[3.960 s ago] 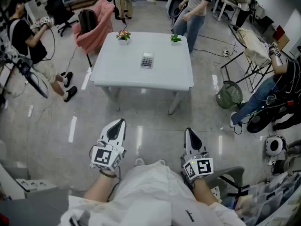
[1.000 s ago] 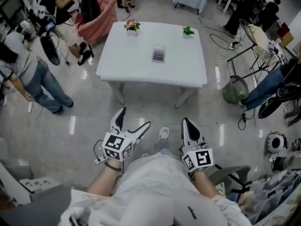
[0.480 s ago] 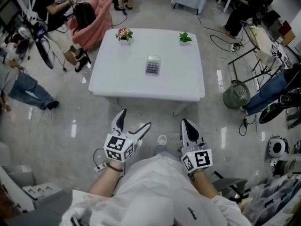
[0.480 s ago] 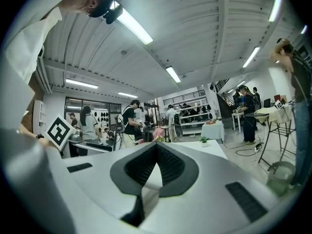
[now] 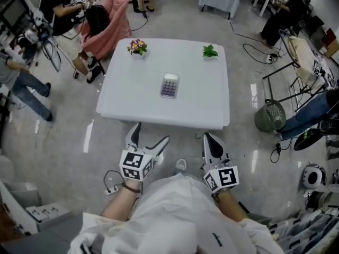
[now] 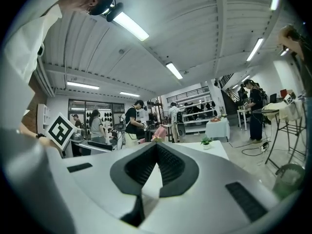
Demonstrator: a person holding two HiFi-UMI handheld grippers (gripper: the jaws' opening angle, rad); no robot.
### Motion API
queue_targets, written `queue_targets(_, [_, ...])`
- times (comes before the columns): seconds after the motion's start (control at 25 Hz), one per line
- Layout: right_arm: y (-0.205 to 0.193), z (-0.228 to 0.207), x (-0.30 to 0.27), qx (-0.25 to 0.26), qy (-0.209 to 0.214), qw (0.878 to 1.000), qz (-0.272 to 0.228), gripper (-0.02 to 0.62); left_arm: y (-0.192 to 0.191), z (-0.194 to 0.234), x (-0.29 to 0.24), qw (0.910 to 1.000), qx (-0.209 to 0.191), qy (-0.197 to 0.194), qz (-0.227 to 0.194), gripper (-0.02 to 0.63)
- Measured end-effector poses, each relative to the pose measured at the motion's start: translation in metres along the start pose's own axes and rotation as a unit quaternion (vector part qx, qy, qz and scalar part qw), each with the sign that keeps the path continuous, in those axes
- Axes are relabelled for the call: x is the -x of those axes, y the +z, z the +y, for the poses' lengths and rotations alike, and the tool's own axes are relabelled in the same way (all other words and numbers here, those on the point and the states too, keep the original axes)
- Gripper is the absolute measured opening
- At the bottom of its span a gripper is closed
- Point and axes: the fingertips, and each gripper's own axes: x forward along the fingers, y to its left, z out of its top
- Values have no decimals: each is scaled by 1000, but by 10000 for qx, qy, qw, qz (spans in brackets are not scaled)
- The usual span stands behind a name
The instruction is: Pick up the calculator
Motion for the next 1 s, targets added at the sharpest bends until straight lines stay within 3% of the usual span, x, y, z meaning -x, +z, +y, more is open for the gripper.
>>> queue_targets(0.44, [-5,-45,-29,4,300,9994,198,17,2,-5,-51,9993,106,328,156,484])
queue_targets(1.0, [-13,-42,-74,-14,379,9984,421,17,20,11,-86,9995,51,311,95,483])
